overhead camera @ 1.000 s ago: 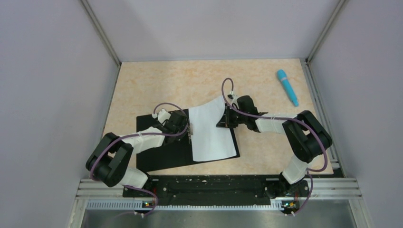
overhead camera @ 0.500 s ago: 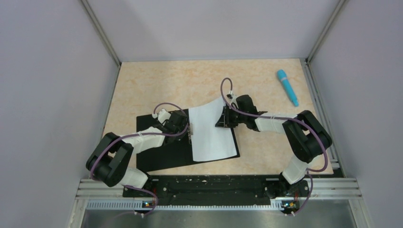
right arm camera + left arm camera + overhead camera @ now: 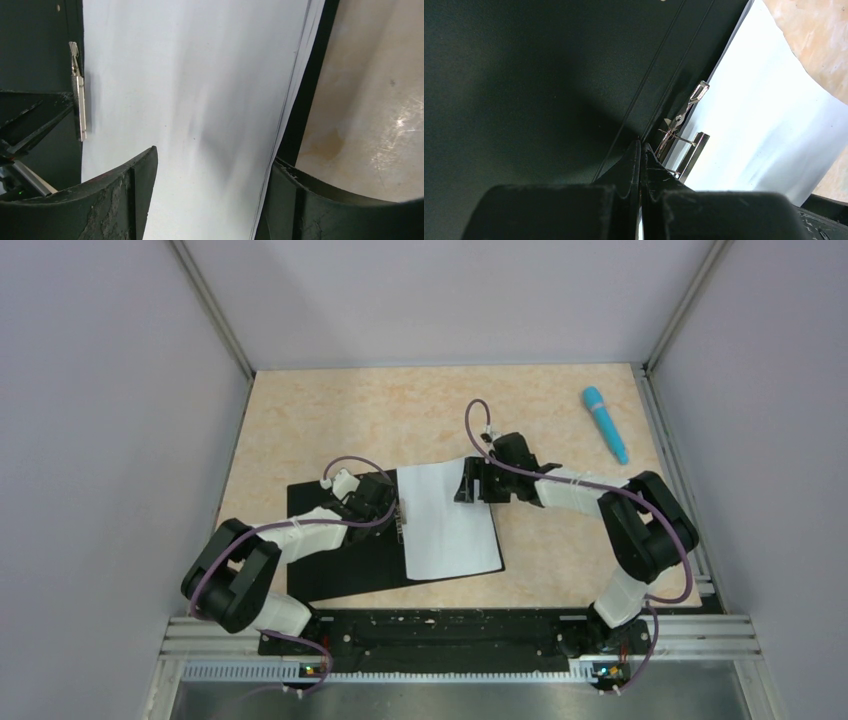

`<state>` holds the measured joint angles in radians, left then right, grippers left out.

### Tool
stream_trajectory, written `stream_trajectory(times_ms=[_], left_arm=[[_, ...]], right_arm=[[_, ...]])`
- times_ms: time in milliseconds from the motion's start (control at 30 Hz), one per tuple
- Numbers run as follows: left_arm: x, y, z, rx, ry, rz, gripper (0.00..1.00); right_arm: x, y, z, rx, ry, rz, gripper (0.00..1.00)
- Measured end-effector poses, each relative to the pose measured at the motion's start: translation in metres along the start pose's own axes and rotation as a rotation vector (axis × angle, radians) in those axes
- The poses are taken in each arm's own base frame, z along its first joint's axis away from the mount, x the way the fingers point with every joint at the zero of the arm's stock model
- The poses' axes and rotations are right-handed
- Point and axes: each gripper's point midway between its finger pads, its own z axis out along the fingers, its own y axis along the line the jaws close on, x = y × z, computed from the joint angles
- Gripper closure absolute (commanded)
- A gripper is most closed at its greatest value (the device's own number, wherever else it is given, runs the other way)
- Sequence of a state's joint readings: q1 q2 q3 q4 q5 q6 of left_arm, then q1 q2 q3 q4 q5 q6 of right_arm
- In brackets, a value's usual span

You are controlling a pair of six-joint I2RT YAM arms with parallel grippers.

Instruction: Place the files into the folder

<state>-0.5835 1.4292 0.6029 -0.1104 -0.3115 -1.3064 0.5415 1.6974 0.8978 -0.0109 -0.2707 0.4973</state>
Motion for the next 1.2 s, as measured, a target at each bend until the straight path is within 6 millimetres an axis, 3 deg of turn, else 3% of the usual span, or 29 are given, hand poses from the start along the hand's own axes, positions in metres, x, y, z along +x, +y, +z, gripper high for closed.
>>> stream_trajectory(times_ms=[433, 1033, 1200], left_arm=[[0.000, 0.000, 0.000, 0.000, 0.000, 0.001, 1.00], [-0.001, 0.001, 0.000, -0.002, 0.000, 0.036, 1.00], [-0.004, 0.005, -0.003, -0.031, -0.004, 0.107, 0.77]], right_arm=[[-0.017, -0.004, -0.002, 0.065, -0.010, -0.029, 0.26], [-0.017, -0.023, 0.003, 0.150, 0.003, -0.031, 0.22], [-0.022, -0.034, -0.002, 0.191, 0.003, -0.025, 0.22]])
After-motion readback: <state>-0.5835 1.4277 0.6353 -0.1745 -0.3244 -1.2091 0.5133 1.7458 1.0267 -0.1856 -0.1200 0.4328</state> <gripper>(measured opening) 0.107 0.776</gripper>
